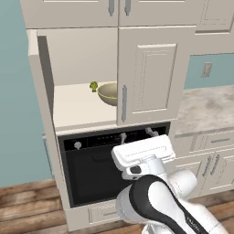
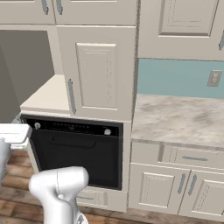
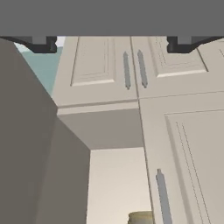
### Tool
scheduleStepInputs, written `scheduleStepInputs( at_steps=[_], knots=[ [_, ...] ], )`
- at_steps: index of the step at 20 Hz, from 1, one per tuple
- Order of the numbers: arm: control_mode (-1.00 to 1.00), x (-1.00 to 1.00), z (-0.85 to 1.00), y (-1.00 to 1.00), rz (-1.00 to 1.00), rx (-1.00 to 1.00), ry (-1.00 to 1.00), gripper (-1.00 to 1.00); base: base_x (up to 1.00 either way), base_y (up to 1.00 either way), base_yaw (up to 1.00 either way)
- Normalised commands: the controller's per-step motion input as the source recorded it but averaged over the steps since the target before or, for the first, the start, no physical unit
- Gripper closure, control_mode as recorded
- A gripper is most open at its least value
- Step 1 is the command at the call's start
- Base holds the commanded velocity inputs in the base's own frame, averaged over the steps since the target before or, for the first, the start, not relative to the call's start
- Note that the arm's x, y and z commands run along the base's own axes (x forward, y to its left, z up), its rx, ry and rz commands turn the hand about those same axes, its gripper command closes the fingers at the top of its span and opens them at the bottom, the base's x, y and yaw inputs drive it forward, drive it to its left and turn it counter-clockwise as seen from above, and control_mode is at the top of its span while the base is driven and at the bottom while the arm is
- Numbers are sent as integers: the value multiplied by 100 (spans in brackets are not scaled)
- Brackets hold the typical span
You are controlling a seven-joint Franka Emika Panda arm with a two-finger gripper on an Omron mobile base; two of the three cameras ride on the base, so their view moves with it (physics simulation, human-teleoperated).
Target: Pick the mug and place it in the sink. Pick the bowl and place it in the open cabinet and then close the cabinet.
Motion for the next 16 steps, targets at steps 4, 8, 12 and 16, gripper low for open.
scheduleStepInputs(
  at_steps=[4,8,12,16],
  knots=[
    [-100,-100,0,0,-4,9,0,-100,0,0,0],
    [-100,-91,0,0,-4,9,0,-100,0,0,0],
    [-100,-82,0,0,-4,7,0,-100,0,0,0],
    [-100,-80,0,0,-5,4,0,-100,0,0,0]
  ],
)
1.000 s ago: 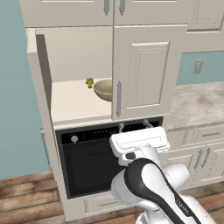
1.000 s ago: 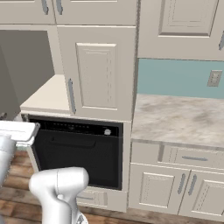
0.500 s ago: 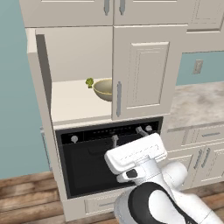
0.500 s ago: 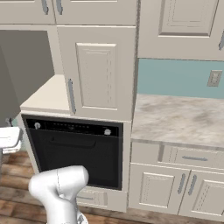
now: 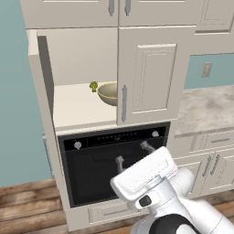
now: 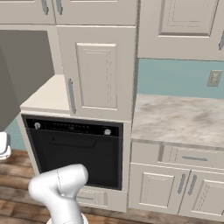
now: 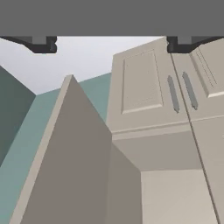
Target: Pick the mug and place it in the sink. Pick the bowl and place it in the open cabinet and then close the cabinet.
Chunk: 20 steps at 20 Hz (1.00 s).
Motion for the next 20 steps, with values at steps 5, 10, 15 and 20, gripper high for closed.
scheduleStepInputs(
  at_steps=[5,10,15,20],
  knots=[
    [-100,-70,0,12,-6,2,0,-100,0,0,0],
    [-100,-43,0,30,-8,1,0,-100,0,0,0],
    [-100,-13,-6,31,-9,0,10,-100,0,0,0],
    [-100,-5,-6,24,-21,0,14,-100,0,0,0]
  ],
)
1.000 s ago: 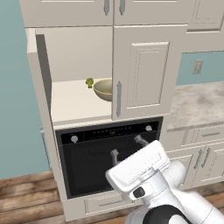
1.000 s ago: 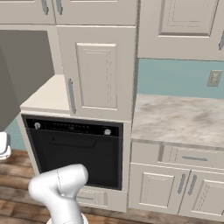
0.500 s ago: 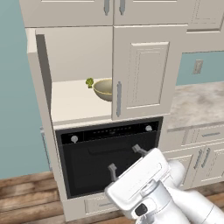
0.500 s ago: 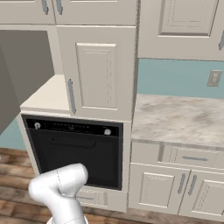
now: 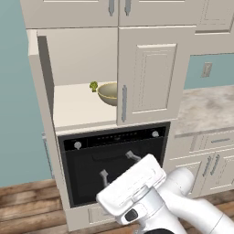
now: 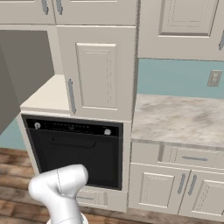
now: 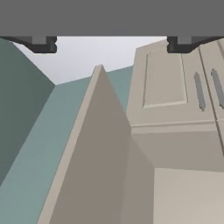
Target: Pick the mug and place it in the sink. Pick the bowl and place it in the open cabinet and then close the cabinet.
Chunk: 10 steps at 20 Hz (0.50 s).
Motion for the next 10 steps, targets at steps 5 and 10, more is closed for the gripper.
scheduleStepInputs(
  at_steps=[5,10],
  knots=[
    [-100,-19,-8,32,-26,0,9,-100,0,0,0],
    [-100,-52,-4,29,-31,0,0,-100,0,0,0]
  ],
)
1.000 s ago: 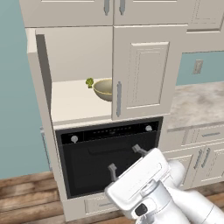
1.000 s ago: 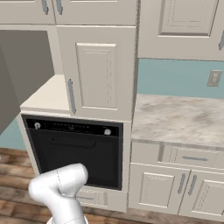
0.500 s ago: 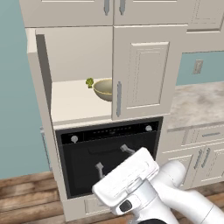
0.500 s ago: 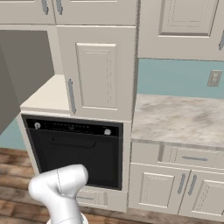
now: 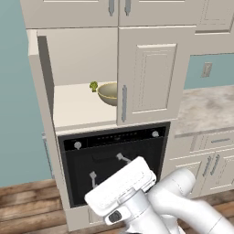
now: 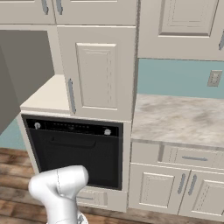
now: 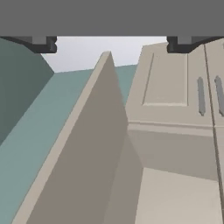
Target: Pick the mug and place it in the sink. Pick the bowl and place it in the open cabinet and then close the cabinet.
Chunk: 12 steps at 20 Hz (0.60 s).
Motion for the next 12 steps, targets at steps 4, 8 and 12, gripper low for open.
scheduleStepInputs(
  at_steps=[4,8,12],
  knots=[
    [-100,-62,0,18,-32,0,0,-100,0,0,0],
    [-100,-53,0,20,-32,0,0,-100,0,0,0],
    [-100,-43,0,29,-32,0,0,-100,0,0,0]
  ],
)
